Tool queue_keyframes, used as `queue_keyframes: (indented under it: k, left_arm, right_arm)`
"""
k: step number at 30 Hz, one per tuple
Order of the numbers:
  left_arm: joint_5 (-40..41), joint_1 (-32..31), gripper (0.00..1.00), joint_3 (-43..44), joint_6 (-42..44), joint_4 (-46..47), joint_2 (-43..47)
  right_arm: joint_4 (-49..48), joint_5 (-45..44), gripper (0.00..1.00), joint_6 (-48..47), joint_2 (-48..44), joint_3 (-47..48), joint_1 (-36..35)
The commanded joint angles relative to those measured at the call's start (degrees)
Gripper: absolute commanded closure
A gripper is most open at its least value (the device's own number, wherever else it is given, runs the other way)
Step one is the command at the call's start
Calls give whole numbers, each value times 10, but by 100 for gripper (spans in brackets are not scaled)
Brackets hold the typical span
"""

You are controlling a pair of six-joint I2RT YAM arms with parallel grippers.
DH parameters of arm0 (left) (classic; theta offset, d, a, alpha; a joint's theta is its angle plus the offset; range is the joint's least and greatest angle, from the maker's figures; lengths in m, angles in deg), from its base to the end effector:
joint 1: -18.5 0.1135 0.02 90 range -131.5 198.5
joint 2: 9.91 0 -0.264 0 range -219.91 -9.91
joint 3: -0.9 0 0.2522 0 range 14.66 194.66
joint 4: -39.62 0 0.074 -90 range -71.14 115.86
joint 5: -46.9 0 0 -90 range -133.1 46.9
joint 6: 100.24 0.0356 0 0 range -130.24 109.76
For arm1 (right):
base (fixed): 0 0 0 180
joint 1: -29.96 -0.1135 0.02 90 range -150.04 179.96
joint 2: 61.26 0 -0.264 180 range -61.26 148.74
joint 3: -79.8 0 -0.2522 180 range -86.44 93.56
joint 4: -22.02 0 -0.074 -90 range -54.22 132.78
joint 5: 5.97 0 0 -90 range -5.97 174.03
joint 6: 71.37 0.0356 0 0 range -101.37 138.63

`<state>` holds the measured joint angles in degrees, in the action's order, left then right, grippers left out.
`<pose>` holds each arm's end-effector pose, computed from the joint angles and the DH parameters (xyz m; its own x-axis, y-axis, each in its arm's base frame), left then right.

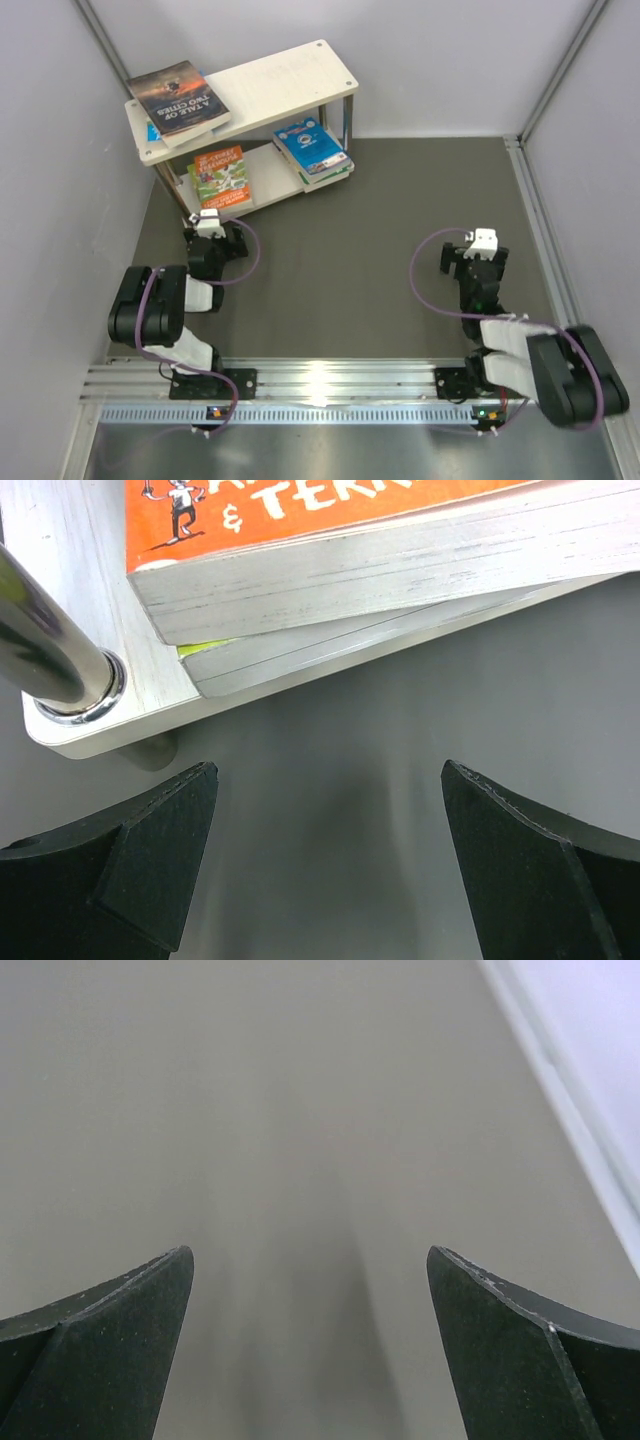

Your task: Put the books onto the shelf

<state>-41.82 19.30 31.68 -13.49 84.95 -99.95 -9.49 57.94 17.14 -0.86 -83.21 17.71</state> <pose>0.2554 0.0044 0.1344 -0.2383 -0.0600 -0.9693 -0.0492 0.9976 -0.0497 0.1758 0.0222 0.1479 -0.2074 -0.0689 -0.9758 0.2247 0.9675 -0.1161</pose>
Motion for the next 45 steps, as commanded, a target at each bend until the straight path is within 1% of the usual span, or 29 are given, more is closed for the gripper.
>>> queue_keyframes:
  k: [1,2,3,4,5,6,7,8,9,10,11,12,13,17,23,25,27,31,45]
  left_arm:
    - [-10,0,1,13,4,28,1]
    - [-10,0,1,14,4,29,1]
    - [-10,0,1,14,4,28,0]
    - [-10,0,1,14,4,28,1]
    - [-9,0,1,14,3,28,1]
    - [-10,-1,1,14,4,29,1]
    - [-10,0,1,14,4,29,1]
    - [-10,1,1,14,4,28,0]
    - [-10,0,1,14,4,28,1]
    - [-10,0,1,14,4,29,0]
    - [-10,0,1,13,4,28,0]
    - [-10,0,1,14,4,28,2]
    - [-10,0,1,14,4,28,0]
    - [-10,0,1,13,4,29,1]
    - [-10,0,1,14,4,29,0]
    - [-10,0,1,14,4,29,1]
    - [-10,0,1,14,4,29,1]
    - [-10,-1,1,14,4,28,1]
    - [-10,-1,1,14,4,29,1]
  right_arm:
    - [-179,192,0,-51,122,65,43]
    - [-177,207,0,-57,147,94,56]
    - [-200,222,0,-46,174,98,64]
    - [-203,204,0,-30,192,101,76]
    - [-245,205,0,-9,211,80,94]
    - [-315,209,0,-2,234,68,99]
    - [-282,196,0,2,217,65,101]
    - [-272,195,0,4,214,71,103]
    - [-290,205,0,-3,231,71,103]
    - [-282,247,0,-13,225,73,102]
    - [-258,274,0,-35,219,84,102]
    - [-254,293,0,-39,219,84,102]
    - [-288,289,0,-38,226,79,101]
    - [-308,278,0,-46,224,62,90]
    - [-291,273,0,-43,224,71,91]
    - [-271,264,0,-40,225,78,91]
    - [-248,225,0,-27,226,94,92]
    - [-219,199,0,-6,227,109,95]
    - [-214,204,0,-1,227,114,101]
